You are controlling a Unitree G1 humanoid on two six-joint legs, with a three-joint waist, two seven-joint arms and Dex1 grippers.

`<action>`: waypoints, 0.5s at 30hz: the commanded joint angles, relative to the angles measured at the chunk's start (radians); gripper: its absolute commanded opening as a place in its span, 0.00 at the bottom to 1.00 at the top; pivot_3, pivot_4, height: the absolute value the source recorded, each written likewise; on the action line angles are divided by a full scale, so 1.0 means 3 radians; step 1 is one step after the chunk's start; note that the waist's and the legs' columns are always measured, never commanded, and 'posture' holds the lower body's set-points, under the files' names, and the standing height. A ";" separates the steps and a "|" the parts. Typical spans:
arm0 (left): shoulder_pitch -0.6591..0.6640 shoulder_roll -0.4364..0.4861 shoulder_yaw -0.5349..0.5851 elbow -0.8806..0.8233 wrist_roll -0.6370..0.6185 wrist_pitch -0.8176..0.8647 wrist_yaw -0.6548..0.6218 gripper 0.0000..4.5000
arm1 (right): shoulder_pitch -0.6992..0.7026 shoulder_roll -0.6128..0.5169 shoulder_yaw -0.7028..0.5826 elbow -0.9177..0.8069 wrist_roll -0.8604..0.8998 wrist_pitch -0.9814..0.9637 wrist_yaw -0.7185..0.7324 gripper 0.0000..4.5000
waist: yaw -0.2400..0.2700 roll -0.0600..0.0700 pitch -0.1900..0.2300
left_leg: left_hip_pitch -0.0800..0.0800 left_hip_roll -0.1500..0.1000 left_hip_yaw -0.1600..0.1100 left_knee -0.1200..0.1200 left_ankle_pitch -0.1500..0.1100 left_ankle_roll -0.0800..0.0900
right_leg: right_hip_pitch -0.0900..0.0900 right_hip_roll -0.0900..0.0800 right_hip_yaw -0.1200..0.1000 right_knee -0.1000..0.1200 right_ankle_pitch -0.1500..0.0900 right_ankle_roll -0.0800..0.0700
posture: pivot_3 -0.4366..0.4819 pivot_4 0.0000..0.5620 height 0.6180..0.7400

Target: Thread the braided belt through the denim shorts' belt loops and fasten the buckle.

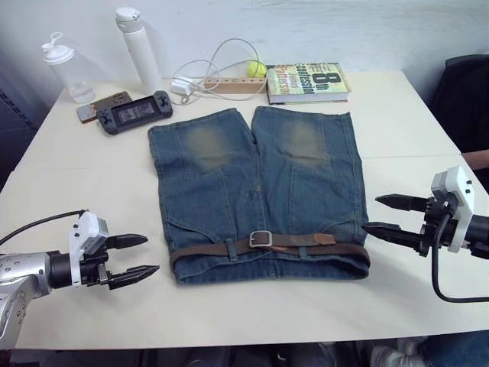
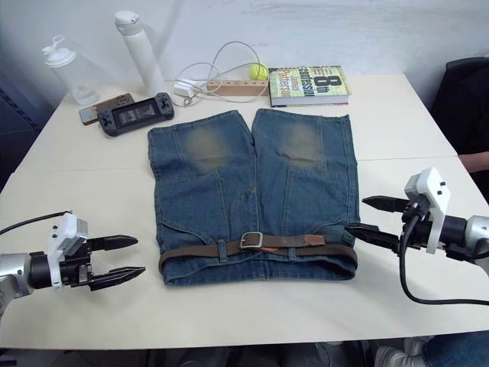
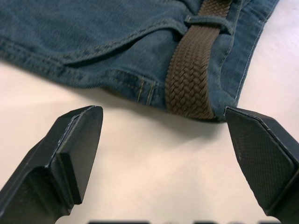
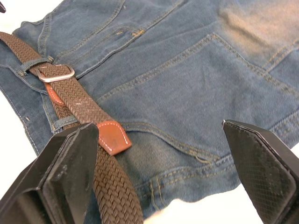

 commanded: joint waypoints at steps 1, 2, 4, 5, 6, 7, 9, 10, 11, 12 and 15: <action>0.0032 -0.0043 0.0100 -0.0086 -0.0073 -0.0024 0.0024 1.00 | -0.0031 0.0019 -0.0044 -0.0043 0.0055 -0.0001 0.0012 0.99 | 0.0001 0.0000 0.0000 | 0.0002 0.0003 0.0004 0.0000 -0.0001 0.0000 | 0.0000 0.0004 0.0005 0.0000 0.0000 0.0001 | 0.48 0.27 1.00; 0.0029 -0.0050 0.0097 -0.0086 -0.0075 -0.0024 0.0030 1.00 | -0.0037 0.0021 -0.0039 -0.0039 0.0055 0.0003 0.0012 0.99 | -0.0001 0.0000 0.0000 | 0.0004 0.0005 0.0008 0.0000 -0.0002 -0.0001 | 0.0000 0.0007 0.0010 0.0000 0.0001 0.0001 | 0.48 0.27 1.00; 0.0031 -0.0066 0.0100 -0.0090 -0.0075 -0.0028 0.0036 1.00 | -0.0048 0.0024 -0.0032 -0.0033 0.0054 0.0002 0.0014 0.99 | -0.0007 0.0000 0.0000 | 0.0006 0.0011 0.0017 0.0000 -0.0005 -0.0001 | -0.0002 0.0013 0.0018 0.0001 0.0001 0.0002 | 0.48 0.27 1.00; 0.0035 -0.0075 0.0105 -0.0093 -0.0077 -0.0021 0.0038 1.00 | -0.0046 0.0028 -0.0030 -0.0042 0.0042 -0.0038 0.0032 0.99 | -0.0007 0.0000 0.0000 | 0.0007 0.0013 0.0020 0.0000 -0.0007 -0.0002 | -0.0003 0.0017 0.0021 0.0001 0.0001 0.0002 | 0.48 0.27 1.00; 0.0038 -0.0082 0.0104 -0.0091 -0.0073 -0.0023 0.0038 1.00 | -0.0038 0.0020 -0.0020 -0.0052 0.0036 -0.0056 0.0058 0.99 | -0.0008 0.0000 0.0000 | 0.0007 0.0016 0.0023 0.0000 -0.0008 -0.0003 | -0.0004 0.0020 0.0023 0.0001 0.0001 0.0002 | 0.48 0.27 1.00; 0.0040 -0.0085 0.0103 -0.0088 -0.0070 -0.0024 0.0039 1.00 | -0.0032 0.0014 -0.0012 -0.0059 0.0031 -0.0067 0.0076 0.99 | -0.0007 0.0000 0.0000 | 0.0007 0.0017 0.0025 0.0000 -0.0009 -0.0003 | -0.0005 0.0021 0.0025 0.0001 0.0001 0.0002 | 0.48 0.27 1.00; 0.0054 -0.0091 0.0100 -0.0087 -0.0062 -0.0035 0.0038 1.00 | -0.0010 0.0022 -0.0008 -0.0082 -0.0008 -0.0153 0.0109 0.99 | -0.0047 -0.0001 0.0001 | 0.0007 0.0017 0.0027 0.0000 -0.0009 -0.0002 | -0.0006 0.0022 0.0028 0.0002 0.0001 0.0002 | 0.48 0.27 1.00; 0.0052 -0.0093 0.0095 -0.0086 -0.0062 -0.0034 0.0040 1.00 | -0.0013 0.0030 -0.0007 -0.0080 -0.0021 -0.0183 0.0113 0.99 | -0.0081 -0.0001 0.0001 | -0.0017 0.0001 -0.0008 -0.0003 -0.0005 0.0003 | 0.0017 -0.0009 -0.0023 0.0011 -0.0003 0.0003 | 0.48 0.27 1.00; 0.0056 -0.0093 0.0092 -0.0085 -0.0058 -0.0035 0.0041 1.00 | -0.0037 0.0057 -0.0026 -0.0071 -0.0002 -0.0171 0.0067 0.99 | -0.0116 0.0000 0.0002 | -0.0024 -0.0005 -0.0016 -0.0001 0.0003 0.0006 | 0.0028 -0.0044 -0.0070 0.0008 -0.0015 0.0006 | 0.48 0.27 1.00; 0.0053 -0.0093 0.0087 -0.0081 -0.0054 -0.0034 0.0044 1.00 | -0.0074 0.0042 -0.0027 -0.0031 0.0091 0.0005 0.0036 0.99 | -0.0130 0.0002 0.0001 | -0.0032 -0.0006 -0.0016 0.0003 0.0010 0.0010 | 0.0046 -0.0078 -0.0119 0.0010 -0.0026 0.0010 | 0.48 0.27 1.00; 0.0054 -0.0096 0.0079 -0.0070 -0.0044 -0.0049 0.0048 1.00 | -0.0092 0.0017 0.0009 0.0028 0.0058 0.0087 0.0003 0.99 | -0.0077 0.0011 0.0001 | -0.0012 -0.0007 -0.0017 0.0005 0.0017 0.0010 | 0.0054 -0.0070 -0.0112 -0.0003 -0.0024 0.0021 | 0.48 0.27 1.00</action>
